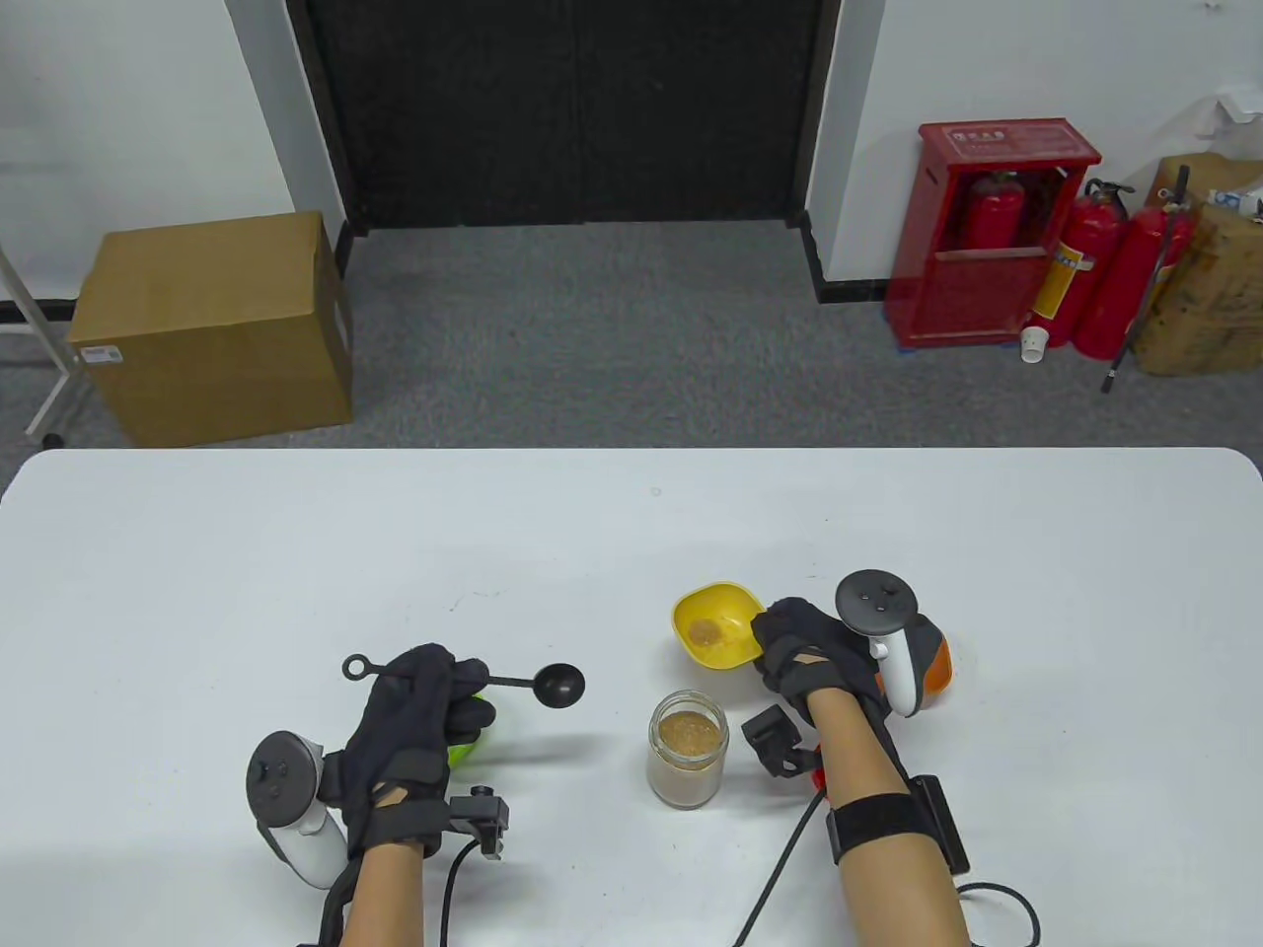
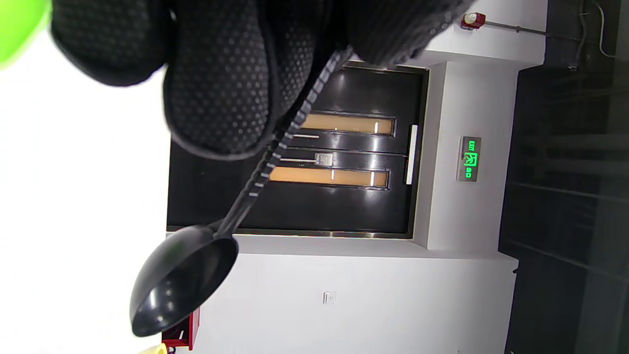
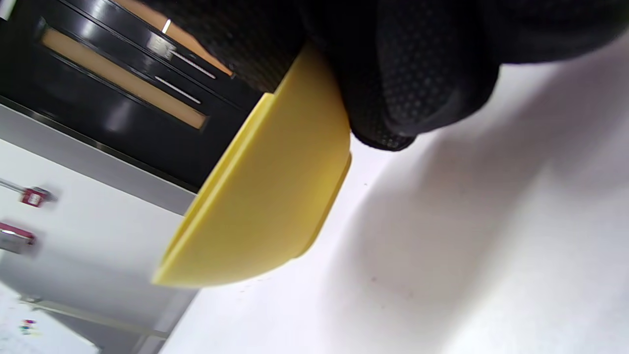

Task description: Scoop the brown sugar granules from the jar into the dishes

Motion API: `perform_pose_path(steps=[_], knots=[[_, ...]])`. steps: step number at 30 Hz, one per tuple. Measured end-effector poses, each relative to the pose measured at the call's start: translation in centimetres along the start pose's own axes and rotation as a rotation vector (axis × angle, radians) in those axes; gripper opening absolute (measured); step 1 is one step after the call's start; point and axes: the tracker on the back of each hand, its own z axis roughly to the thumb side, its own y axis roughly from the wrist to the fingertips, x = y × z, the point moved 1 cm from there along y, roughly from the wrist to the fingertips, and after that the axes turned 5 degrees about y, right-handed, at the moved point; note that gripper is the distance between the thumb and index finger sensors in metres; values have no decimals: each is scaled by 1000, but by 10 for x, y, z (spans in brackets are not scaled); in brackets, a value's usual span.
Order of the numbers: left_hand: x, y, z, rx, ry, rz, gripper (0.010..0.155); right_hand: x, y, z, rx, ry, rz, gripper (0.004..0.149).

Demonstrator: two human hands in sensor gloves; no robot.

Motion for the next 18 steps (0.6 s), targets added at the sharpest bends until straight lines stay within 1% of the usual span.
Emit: perform_pose_path(steps=[4, 7, 9, 13, 15, 18], knots=[[2, 2, -5, -16, 21, -11, 48, -11, 13, -3, -37, -43, -8, 51], [5, 2, -8, -29, 23, -21, 48, -16, 18, -5, -45, -106, -6, 50], [6, 1, -8, -31, 56, -49, 48, -19, 19, -8, -49, -127, -7, 50], [10, 1, -10, -33, 78, -56, 48, -21, 19, -13, -62, -150, 20, 49], [12, 1, -9, -31, 79, -67, 48, -20, 17, -14, -64, -147, 52, 50], [14, 0, -8, -26, 85, -74, 48, -15, 10, -14, -41, -136, 64, 53]])
